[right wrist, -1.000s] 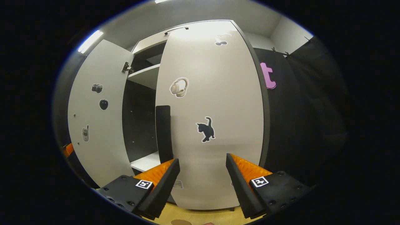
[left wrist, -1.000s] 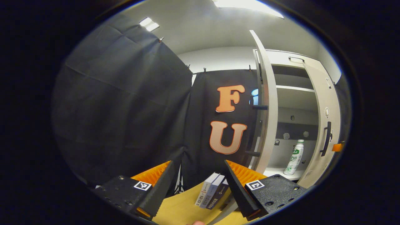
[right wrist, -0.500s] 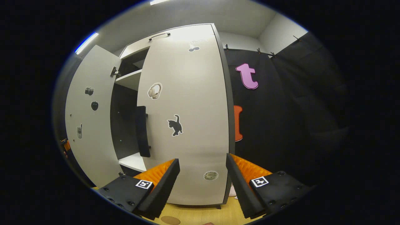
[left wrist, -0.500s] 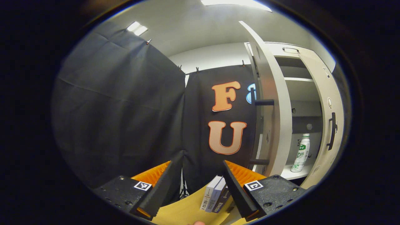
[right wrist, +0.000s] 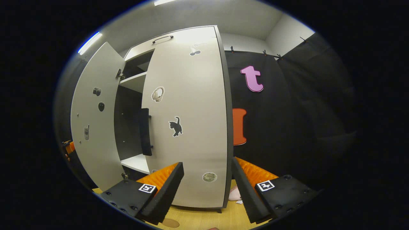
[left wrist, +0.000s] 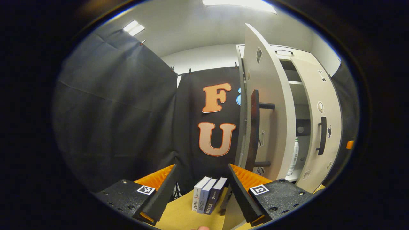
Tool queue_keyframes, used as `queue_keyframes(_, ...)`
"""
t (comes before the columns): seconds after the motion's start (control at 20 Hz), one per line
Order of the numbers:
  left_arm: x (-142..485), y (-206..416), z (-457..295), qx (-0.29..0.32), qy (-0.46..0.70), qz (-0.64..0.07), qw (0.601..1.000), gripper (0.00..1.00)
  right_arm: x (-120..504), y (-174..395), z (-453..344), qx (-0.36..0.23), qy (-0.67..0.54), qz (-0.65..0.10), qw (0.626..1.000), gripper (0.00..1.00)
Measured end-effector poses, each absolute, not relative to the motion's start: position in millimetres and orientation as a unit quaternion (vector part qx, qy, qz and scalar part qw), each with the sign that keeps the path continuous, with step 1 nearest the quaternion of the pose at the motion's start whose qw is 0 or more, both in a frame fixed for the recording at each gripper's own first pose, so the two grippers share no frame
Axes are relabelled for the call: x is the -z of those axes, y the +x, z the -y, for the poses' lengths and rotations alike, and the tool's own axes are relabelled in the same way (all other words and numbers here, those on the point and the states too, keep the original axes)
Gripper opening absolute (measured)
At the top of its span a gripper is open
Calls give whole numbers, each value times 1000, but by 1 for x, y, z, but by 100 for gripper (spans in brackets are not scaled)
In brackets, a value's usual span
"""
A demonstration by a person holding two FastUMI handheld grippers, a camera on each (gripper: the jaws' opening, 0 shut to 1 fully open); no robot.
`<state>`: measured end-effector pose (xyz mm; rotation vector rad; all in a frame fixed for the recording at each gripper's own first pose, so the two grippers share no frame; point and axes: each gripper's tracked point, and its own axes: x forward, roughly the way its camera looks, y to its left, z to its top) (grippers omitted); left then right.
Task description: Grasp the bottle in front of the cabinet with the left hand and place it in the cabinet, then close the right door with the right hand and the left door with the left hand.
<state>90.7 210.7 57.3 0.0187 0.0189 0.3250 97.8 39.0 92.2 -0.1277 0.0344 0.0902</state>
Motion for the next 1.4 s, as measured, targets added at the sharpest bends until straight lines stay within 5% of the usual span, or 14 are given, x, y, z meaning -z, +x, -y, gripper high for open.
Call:
queue_keyframes(0.2, -54, 97, -182, -132, -7, -15, 991, 88, -91, 90, -35, -44, -61, -22, 997, 98)
queue_keyframes(0.3, -52, 102, -166, -113, -12, -17, 993, 96, -91, 86, -31, -40, -59, -25, 997, 98)
queue_keyframes(0.5, -47, 118, -127, -67, -2, -21, 998, 88, -92, 79, -25, -32, -55, -28, 998, 98)
queue_keyframes(0.85, -58, 147, -75, -8, -8, -6, 1000, 97, -94, 62, -8, -10, -48, -30, 998, 98)
queue_keyframes(1.0, -57, 151, -49, 18, -20, -5, 1000, 92, -94, 54, 0, -1, -40, -33, 999, 98)
queue_keyframes(1.4, -46, 183, -21, 40, -23, 0, 999, 94, -88, 39, 21, 23, -36, -36, 998, 98)
